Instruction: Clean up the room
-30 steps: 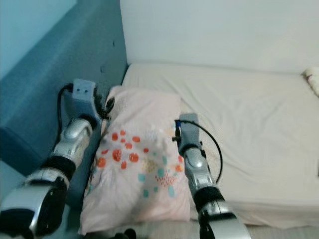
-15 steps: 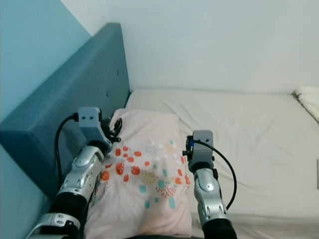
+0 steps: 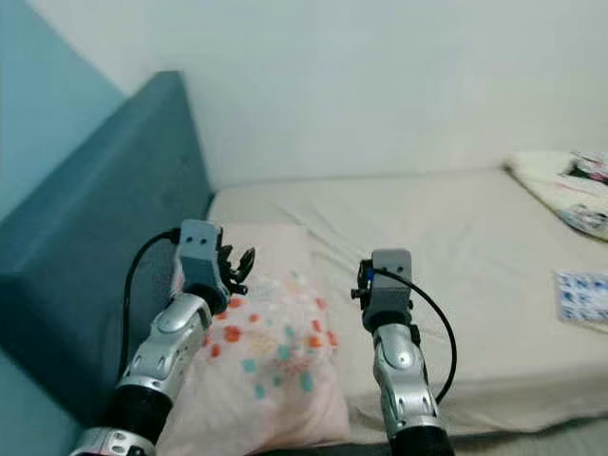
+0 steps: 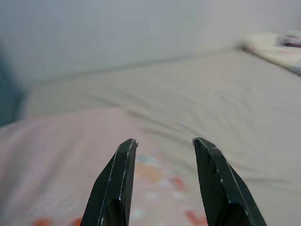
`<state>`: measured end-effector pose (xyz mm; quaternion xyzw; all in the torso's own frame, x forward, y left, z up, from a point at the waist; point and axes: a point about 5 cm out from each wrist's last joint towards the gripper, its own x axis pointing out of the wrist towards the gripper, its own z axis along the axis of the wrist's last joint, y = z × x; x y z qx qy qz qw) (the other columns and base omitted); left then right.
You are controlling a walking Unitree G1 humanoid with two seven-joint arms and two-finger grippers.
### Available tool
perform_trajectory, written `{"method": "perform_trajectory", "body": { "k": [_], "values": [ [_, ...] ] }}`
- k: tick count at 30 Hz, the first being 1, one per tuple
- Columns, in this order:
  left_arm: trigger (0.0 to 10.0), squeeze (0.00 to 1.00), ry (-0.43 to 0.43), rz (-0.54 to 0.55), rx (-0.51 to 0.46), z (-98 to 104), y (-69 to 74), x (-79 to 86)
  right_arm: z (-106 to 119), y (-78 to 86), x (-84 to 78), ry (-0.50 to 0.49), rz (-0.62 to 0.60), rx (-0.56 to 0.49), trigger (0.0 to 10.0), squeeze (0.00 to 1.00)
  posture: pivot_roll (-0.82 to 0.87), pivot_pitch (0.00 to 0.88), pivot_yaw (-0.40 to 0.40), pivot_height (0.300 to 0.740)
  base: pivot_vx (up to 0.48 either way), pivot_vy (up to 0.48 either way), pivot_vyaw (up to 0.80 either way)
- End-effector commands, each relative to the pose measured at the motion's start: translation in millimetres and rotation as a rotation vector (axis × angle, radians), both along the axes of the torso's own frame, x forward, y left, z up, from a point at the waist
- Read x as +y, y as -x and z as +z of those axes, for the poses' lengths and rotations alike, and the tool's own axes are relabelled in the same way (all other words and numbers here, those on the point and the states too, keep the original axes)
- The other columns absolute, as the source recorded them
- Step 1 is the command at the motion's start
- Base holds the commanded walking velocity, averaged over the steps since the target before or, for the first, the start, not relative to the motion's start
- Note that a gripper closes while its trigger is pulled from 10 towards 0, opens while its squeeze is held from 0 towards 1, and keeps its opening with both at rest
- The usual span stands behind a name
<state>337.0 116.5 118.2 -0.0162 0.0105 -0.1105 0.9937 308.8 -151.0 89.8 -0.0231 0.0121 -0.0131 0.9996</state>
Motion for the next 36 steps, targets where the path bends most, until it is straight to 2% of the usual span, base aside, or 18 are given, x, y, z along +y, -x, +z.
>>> {"method": "perform_trajectory", "body": {
  "k": [1, 7, 13, 16, 19, 20, 23, 25, 28, 36],
  "values": [
    [10.0, 0.0, -0.031, 0.012, 0.027, -4.5, 2.7, 4.8, -0.9, 0.8, 1.6, -0.026, 0.007, 0.017, 10.0, 0.0, 0.01, 0.0, -0.001, 0.734, 0.0, 0.0, 0.0],
    [10.0, 0.0, -0.089, 0.001, 0.078, -11.1, 7.9, 0.5, -6.3, 6.4, -2.8, -0.056, -0.01, 0.053, 10.0, 0.0, 0.01, 0.012, 0.016, 0.734, 0.0, 0.0, 0.0],
    [10.0, 0.0, -0.087, 0.015, 0.136, -16.5, 11.8, 0.4, -5.2, 8.0, -0.8, -0.065, -0.005, 0.057, 10.0, 0.0, 0.01, 0.02, 0.027, 0.734, 0.0, 0.0, 0.0],
    [10.0, 0.0, -0.093, 0.024, 0.131, -17.0, 12.7, 2.8, -3.9, 6.9, 0.5, -0.07, -0.005, 0.057, 10.0, 0.0, 0.01, 0.022, 0.029, 0.734, 0.0, 0.0, 0.0],
    [10.0, 0.0, -0.081, 0.07, 0.111, -14.4, 11.0, 8.1, -0.4, 4.5, 4.7, 0.017, 0.042, 0.049, 10.0, 0.0, 0.01, 0.02, 0.024, 0.734, 0.0, 0.0, 0.27],
    [10.0, 0.0, -0.083, 0.07, 0.11, -13.9, 11.0, 8.1, 0.0, 4.4, 5.1, 0.018, 0.045, 0.05, 10.0, 0.0, 0.01, 0.02, 0.024, 0.734, 0.0, 0.0, 0.8],
    [10.0, 0.0, -0.086, 0.069, 0.099, -11.9, 10.9, 7.8, 0.9, 3.9, 4.8, -0.004, 0.037, 0.043, 10.0, 0.0, 0.01, 0.018, 0.019, 0.734, 0.0, 0.0, 0.8],
    [10.0, 0.0, -0.079, 0.084, 0.077, -7.7, 10.6, 8.3, 1.1, 2.8, 1.8, -0.072, 0.012, 0.05, 10.0, 0.0, 0.01, 0.016, 0.015, 0.734, 0.0, 0.0, 0.0],
    [10.0, 0.0, -0.052, 0.096, 0.071, -4.4, 10.5, 10.3, 2.4, 1.9, 3.8, -0.064, 0.04, 0.05, 10.0, 0.0, 0.01, 0.02, 0.015, 0.734, 0.0, 0.0, 0.0],
    [10.0, 0.0, -0.056, 0.066, 0.061, -3.0, 12.6, 9.4, 1.2, 3.3, 6.2, -0.062, 0.052, 0.057, 10.0, 0.0, 0.01, 0.025, 0.014, 0.734, 0.0, 0.0, 0.0]
  ]
}}
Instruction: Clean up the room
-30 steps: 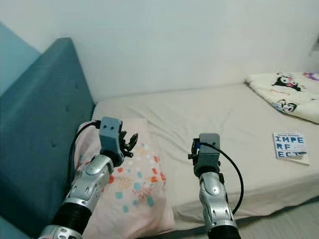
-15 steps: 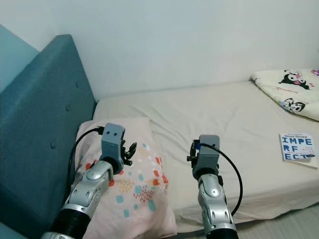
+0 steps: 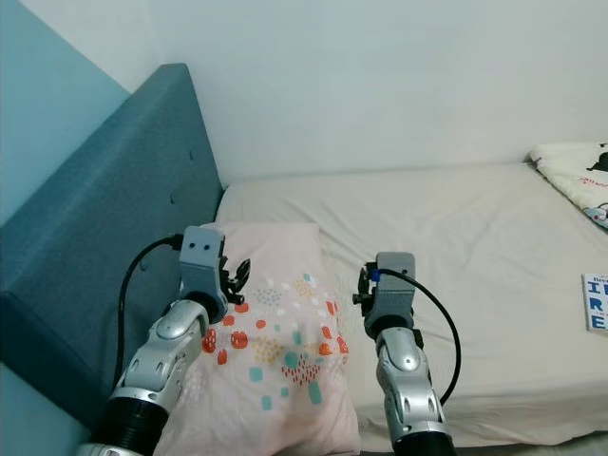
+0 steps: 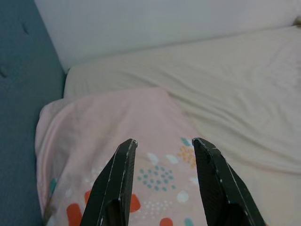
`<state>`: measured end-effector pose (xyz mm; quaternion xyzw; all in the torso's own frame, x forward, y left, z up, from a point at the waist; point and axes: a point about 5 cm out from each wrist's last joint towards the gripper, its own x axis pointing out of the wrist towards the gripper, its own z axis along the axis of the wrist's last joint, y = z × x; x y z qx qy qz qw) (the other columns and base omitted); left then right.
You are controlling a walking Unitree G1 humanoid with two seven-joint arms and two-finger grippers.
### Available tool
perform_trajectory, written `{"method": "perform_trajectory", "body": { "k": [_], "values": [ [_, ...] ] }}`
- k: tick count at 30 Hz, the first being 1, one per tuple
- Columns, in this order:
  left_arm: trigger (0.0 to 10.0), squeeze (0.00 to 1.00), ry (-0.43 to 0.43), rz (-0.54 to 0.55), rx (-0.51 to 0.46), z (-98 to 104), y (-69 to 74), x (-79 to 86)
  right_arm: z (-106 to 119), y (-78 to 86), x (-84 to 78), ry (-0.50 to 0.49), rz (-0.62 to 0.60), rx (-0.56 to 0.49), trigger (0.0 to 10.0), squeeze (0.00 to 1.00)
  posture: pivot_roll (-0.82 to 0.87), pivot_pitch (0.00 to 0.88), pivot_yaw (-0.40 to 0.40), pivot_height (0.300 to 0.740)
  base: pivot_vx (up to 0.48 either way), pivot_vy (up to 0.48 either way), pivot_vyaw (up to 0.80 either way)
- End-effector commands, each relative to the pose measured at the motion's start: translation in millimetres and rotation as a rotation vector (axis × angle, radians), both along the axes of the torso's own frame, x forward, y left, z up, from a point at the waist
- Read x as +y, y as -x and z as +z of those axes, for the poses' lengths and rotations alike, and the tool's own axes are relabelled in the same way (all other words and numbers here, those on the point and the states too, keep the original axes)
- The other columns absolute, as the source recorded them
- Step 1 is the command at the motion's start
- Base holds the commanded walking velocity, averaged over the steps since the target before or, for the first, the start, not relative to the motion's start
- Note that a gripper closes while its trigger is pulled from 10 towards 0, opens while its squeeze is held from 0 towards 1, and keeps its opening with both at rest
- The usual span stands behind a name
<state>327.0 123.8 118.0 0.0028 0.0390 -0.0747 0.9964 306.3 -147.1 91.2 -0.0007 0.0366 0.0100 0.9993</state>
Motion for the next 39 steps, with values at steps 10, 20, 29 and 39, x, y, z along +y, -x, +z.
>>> {"method": "perform_trajectory", "body": {
  "k": [10, 20, 29, 39],
  "values": [
    [10.0, 0.0, -0.027, -0.025, -0.006, 0.0, 4.7, -4.0, -0.1, 1.5, 4.2, -0.021, 0.017, 0.011, 10.0, 0.0, 0.01, 0.026, 0.015, 0.734, 0.0, -0.073, 0.0],
    [10.0, 0.0, -0.021, -0.029, -0.007, 1.0, 5.7, -6.6, -0.2, 1.7, 9.6, 0.019, 0.066, 0.014, 10.0, 0.0, 0.01, 0.029, 0.011, 0.734, 0.0, -0.465, 0.07],
    [10.0, 0.0, -0.024, -0.018, 0.001, 0.7, 6.2, -3.8, -0.4, 1.5, 7.2, 0.011, 0.053, 0.018, 10.0, 0.0, 0.01, 0.03, 0.016, 0.734, 0.0, -0.48, 0.0],
    [10.0, 0.0, -0.032, -0.017, 0.009, 0.8, 5.5, -4.0, -2.7, 2.6, 7.9, 0.052, 0.059, 0.027, 10.0, 0.0, 0.02, 0.031, 0.022, 0.734, 0.0, -0.48, 0.16]
  ]
}}
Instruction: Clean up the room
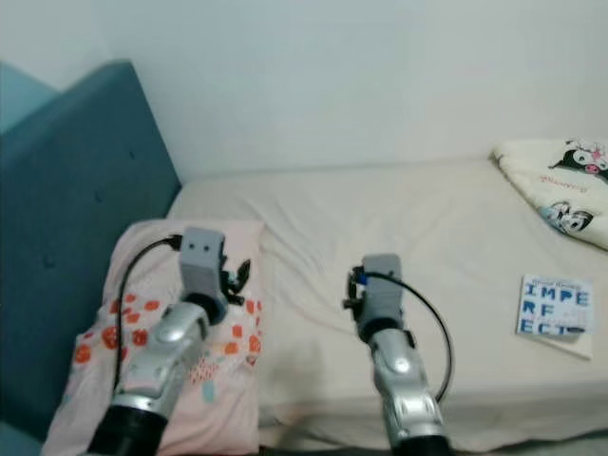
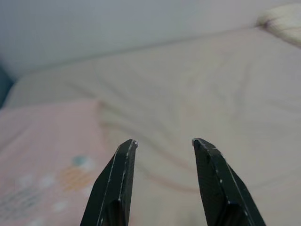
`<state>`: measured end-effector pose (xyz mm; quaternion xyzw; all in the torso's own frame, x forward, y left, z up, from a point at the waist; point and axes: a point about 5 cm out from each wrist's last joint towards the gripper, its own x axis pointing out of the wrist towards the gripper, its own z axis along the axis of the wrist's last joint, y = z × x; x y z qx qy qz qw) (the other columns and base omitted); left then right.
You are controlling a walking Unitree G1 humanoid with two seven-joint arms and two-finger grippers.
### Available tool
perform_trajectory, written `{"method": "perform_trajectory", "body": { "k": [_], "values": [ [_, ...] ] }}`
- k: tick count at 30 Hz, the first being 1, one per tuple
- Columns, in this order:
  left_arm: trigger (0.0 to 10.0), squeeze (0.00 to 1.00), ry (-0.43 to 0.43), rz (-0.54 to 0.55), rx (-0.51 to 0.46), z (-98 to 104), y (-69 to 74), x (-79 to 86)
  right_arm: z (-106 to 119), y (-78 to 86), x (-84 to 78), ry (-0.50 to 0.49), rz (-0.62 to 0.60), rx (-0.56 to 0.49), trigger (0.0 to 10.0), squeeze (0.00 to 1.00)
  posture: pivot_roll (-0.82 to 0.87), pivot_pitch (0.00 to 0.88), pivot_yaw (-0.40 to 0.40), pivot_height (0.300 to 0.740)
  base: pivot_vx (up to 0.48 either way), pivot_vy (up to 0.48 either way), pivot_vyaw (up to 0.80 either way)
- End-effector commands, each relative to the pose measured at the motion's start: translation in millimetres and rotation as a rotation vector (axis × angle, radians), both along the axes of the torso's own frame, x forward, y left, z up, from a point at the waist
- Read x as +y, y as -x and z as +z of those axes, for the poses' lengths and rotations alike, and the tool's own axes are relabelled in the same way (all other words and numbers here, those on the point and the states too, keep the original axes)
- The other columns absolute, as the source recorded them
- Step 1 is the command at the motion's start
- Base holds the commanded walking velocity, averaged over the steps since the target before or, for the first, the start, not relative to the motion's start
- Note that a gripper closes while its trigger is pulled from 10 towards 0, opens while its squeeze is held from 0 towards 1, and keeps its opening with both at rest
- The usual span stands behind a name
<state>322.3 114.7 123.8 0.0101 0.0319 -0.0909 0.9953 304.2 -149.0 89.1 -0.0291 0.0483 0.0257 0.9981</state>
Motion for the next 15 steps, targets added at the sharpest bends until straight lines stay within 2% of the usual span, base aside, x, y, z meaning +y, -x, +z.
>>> {"method": "perform_trajectory", "body": {
  "k": [1, 15],
  "values": [
    [10.0, 0.0, -0.02, 0.017, 0.025, -4.8, 0.9, 5.3, -0.7, 0.6, 9.6, -0.009, 0.02, 0.006, 10.0, 0.0, 0.02, 0.032, 0.025, 0.734, 0.0, -0.48, 0.8],
    [10.0, 0.0, -0.028, 0.008, 0.039, -7.3, 2.4, 4.7, -2.5, 2.1, 5.9, -0.007, 0.005, 0.014, 10.0, 0.0, 0.01, 0.027, 0.033, 0.734, 0.0, -0.48, 0.8]
  ]
}}
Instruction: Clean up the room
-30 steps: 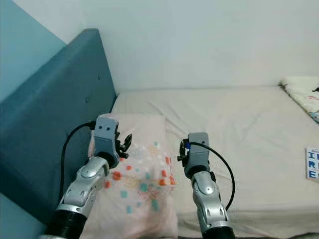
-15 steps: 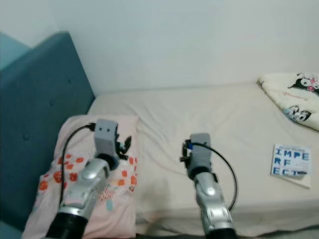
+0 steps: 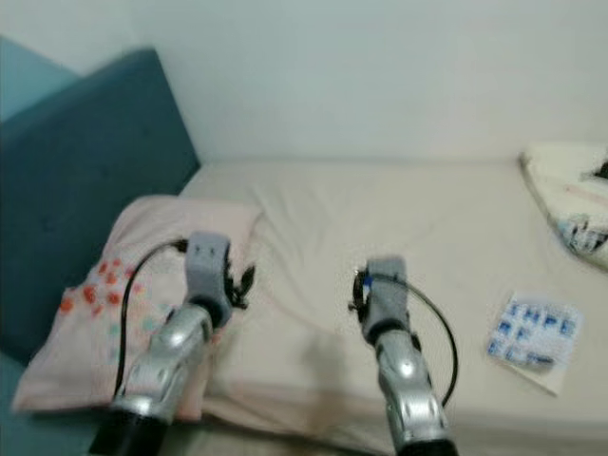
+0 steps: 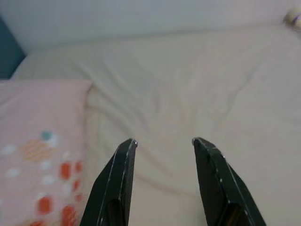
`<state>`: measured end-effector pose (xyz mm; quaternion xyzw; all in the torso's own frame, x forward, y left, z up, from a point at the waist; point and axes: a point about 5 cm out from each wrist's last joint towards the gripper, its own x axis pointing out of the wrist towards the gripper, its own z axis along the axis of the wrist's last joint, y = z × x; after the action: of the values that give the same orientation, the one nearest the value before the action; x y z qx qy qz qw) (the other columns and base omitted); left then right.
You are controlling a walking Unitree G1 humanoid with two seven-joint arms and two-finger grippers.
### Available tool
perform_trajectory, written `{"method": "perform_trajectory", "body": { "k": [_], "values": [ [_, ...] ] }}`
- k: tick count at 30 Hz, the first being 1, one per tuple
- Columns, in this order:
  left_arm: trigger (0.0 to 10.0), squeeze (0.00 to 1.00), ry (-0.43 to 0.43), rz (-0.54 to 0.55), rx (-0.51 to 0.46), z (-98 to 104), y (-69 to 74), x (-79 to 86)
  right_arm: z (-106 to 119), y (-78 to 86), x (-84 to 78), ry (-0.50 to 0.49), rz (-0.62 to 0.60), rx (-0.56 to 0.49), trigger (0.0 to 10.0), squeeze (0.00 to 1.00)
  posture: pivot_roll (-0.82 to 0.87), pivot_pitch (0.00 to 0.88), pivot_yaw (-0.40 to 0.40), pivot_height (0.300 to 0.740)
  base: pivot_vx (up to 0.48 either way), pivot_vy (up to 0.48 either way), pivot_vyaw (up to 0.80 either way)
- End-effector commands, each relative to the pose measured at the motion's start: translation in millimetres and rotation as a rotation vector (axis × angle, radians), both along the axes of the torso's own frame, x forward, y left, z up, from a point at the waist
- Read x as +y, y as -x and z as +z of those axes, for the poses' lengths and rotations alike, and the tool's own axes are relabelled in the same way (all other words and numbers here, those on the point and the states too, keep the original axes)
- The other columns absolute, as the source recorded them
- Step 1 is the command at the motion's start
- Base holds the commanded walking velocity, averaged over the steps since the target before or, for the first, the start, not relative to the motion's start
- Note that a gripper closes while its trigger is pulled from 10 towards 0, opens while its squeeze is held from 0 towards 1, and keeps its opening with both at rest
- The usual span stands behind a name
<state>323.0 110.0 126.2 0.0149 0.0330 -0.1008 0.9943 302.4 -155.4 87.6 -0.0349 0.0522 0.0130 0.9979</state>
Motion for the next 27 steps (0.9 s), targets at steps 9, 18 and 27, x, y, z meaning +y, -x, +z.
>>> {"method": "perform_trajectory", "body": {
  "k": [9, 18, 27],
  "values": [
    [10.0, 0.0, -0.021, 0.023, 0.045, -11.5, 4.2, 8.5, -0.9, 1.0, 9.0, -0.044, 0.003, -0.001, 10.0, 0.0, 0.01, 0.019, 0.034, 0.734, 0.0, -0.48, 0.18],
    [10.0, 0.0, -0.022, 0.019, 0.045, -11.7, 4.3, 7.9, -1.0, 1.1, 9.3, -0.044, 0.004, 0.0, 10.0, 0.0, 0.01, 0.017, 0.033, 0.734, 0.0, -0.48, 0.0],
    [10.0, 0.0, -0.02, 0.016, 0.047, -11.5, 3.5, 6.8, -1.8, 2.1, 9.2, -0.065, -0.01, 0.006, 10.0, 0.0, 0.01, 0.021, 0.036, 0.734, 0.0, -0.48, -0.27]
  ]
}}
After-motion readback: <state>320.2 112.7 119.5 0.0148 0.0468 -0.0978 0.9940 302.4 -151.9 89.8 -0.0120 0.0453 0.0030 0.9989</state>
